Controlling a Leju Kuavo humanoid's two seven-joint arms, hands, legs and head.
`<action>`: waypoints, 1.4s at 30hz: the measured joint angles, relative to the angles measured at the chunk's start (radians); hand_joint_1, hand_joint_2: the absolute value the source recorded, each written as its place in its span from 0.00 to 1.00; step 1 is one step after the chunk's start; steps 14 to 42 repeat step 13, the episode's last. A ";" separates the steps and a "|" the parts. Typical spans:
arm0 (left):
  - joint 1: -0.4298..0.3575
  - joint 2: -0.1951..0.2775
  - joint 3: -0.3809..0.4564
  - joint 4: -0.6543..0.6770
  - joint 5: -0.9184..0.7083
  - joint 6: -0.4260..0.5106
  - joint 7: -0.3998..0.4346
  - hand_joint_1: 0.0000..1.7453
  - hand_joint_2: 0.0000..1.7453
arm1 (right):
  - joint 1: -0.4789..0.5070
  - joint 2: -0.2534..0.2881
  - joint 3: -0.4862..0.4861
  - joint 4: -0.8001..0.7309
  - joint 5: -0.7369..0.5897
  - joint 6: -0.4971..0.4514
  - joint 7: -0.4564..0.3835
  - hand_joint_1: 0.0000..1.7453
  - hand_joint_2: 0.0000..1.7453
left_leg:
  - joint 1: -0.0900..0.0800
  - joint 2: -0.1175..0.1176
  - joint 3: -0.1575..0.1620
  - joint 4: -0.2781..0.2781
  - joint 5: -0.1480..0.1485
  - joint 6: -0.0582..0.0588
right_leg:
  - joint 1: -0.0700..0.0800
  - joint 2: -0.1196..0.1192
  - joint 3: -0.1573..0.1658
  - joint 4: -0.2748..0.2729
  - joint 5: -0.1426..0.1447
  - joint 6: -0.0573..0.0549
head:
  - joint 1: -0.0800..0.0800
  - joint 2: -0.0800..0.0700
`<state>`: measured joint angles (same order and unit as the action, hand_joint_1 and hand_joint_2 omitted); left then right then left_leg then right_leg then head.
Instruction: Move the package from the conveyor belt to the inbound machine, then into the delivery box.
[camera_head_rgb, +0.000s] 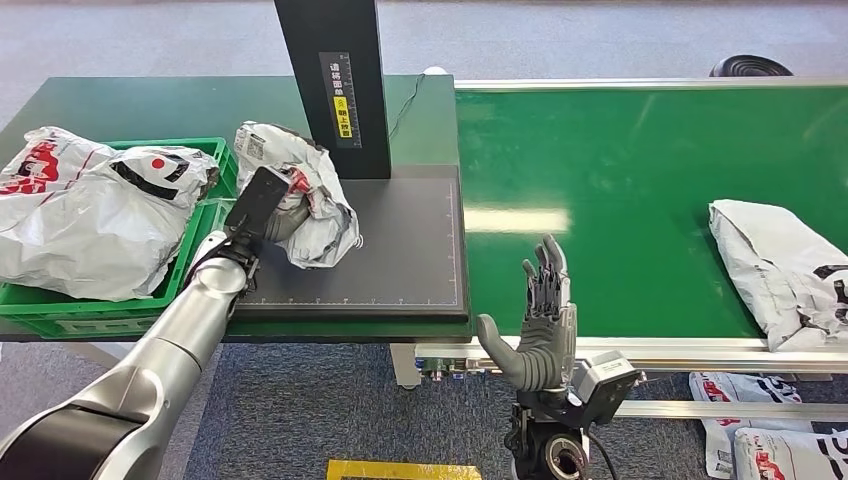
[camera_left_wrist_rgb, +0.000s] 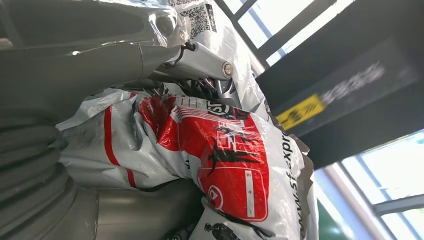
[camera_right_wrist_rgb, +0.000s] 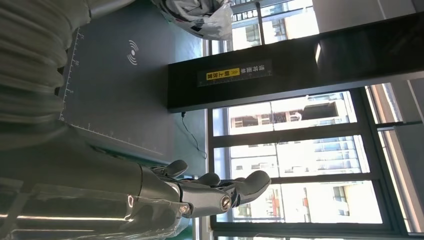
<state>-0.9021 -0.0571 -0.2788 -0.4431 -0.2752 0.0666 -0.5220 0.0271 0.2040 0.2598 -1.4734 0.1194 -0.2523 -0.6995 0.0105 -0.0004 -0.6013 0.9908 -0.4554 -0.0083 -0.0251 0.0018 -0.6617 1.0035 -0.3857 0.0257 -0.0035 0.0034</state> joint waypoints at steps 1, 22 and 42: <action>-0.004 0.000 0.006 -0.008 0.003 -0.002 0.004 1.00 1.00 | 0.000 0.002 0.000 0.000 0.001 -0.004 0.000 0.00 1.00 | 0.000 0.000 0.000 0.000 0.000 0.000 | 0.000 0.000 0.000 0.000 0.000 0.000 | 0.000 0.000; -0.126 0.038 0.010 -0.014 -0.103 -0.004 0.146 1.00 1.00 | 0.013 0.010 -0.009 -0.001 0.018 -0.005 0.000 0.00 1.00 | 0.000 0.000 0.000 0.000 0.000 0.000 | 0.000 0.000 -0.001 0.000 0.000 0.000 | 0.000 0.000; -0.126 0.038 0.010 -0.014 -0.103 -0.004 0.146 1.00 1.00 | 0.013 0.010 -0.009 -0.001 0.018 -0.005 0.000 0.00 1.00 | 0.000 0.000 0.000 0.000 0.000 0.000 | 0.000 0.000 -0.001 0.000 0.000 0.000 | 0.000 0.000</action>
